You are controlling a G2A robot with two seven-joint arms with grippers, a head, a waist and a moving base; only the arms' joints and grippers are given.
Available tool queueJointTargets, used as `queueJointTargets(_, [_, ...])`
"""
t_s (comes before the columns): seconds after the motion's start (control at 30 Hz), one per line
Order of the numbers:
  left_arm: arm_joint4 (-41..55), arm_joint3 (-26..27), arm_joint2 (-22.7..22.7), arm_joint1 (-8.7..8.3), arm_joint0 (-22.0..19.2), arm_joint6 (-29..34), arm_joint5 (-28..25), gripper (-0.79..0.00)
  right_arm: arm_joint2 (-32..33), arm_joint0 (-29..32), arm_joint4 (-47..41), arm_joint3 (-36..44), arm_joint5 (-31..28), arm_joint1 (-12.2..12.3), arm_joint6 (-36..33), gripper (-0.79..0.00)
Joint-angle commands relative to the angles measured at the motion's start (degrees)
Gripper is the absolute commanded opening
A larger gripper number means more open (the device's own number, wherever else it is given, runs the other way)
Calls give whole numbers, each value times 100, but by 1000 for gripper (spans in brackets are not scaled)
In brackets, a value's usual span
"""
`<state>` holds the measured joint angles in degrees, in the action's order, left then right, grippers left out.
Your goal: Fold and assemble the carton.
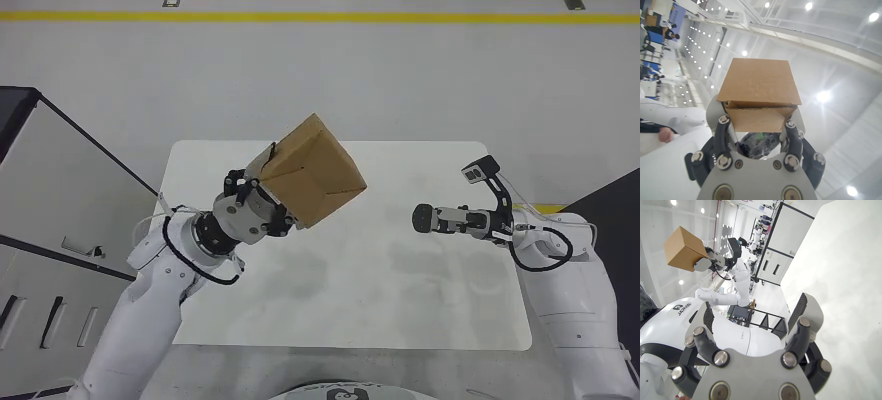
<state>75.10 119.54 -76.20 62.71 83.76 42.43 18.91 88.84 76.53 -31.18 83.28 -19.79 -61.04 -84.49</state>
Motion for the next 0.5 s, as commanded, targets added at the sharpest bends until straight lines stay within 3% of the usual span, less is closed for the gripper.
queueJointTargets(0.0, [-576,-11,22,-9,-89,209,-151,-785,0,0,0,0,0,0,0,0])
queueJointTargets(0.17, [-1417,-64,126,-12,-284,484,-550,-785,0,0,0,0,0,0,0,0])
queueJointTargets(0.47, [-1420,-78,124,-10,-274,446,-563,-785,0,0,0,0,0,0,0,0])
